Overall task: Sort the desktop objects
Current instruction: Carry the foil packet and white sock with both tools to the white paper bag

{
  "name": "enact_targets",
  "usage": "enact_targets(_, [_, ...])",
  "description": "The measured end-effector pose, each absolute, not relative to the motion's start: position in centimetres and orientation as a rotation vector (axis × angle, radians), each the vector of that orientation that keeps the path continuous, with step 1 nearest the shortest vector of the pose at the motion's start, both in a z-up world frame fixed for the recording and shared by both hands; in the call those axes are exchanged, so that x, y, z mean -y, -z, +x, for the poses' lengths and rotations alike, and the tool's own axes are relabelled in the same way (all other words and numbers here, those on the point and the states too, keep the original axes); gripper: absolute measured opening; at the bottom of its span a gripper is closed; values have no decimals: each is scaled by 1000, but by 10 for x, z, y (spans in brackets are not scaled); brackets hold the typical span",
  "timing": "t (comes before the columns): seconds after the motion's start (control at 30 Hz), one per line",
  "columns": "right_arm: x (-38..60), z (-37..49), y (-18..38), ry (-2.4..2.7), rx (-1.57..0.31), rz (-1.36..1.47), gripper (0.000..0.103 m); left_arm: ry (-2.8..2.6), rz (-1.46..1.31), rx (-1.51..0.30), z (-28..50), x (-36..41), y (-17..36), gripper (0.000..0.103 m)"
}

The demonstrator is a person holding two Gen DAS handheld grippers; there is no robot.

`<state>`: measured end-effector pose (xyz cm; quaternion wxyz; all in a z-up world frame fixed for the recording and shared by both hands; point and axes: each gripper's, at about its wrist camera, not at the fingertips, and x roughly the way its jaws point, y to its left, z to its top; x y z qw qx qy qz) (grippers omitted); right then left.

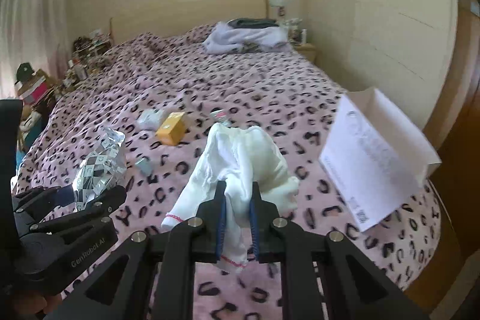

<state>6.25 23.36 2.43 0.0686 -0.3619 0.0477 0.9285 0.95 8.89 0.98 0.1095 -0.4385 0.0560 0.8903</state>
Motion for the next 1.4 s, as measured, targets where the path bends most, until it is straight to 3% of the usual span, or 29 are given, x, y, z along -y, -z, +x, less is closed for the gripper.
enact_targets(0.63, [-343, 93, -39, -2619, -222, -993, 14, -2419, -1170, -275, 3, -220, -29, 49])
enact_targets(1.4, [-380, 97, -44, -2511, -263, -957, 14, -2289, -1087, -314, -24, -283, -40, 49])
